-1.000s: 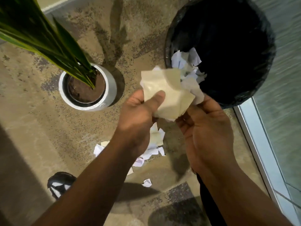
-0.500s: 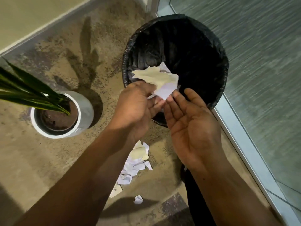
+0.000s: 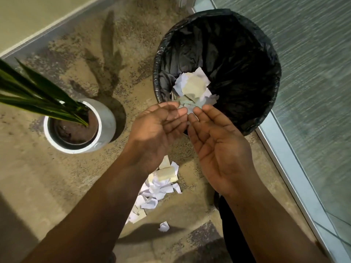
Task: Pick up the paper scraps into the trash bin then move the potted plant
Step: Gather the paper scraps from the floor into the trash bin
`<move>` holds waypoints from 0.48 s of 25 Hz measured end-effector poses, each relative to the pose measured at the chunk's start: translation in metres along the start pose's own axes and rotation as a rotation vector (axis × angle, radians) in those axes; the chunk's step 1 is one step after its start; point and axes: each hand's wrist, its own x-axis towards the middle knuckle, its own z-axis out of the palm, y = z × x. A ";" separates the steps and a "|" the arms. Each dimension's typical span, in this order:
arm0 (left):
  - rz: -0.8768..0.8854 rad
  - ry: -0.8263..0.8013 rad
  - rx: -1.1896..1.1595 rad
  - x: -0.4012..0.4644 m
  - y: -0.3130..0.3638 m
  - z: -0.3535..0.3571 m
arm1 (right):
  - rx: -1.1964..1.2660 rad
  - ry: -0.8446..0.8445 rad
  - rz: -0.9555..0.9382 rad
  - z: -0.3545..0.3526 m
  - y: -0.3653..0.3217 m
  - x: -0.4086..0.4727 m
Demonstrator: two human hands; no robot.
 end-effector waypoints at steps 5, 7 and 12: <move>0.098 0.226 0.240 0.005 -0.023 -0.089 | -0.392 -0.045 0.095 -0.003 0.051 0.002; 0.058 0.324 0.428 0.010 -0.045 -0.133 | -0.573 -0.019 0.146 -0.013 0.082 0.003; -0.135 0.366 0.742 0.011 -0.085 -0.236 | -1.073 0.062 0.146 -0.057 0.163 0.021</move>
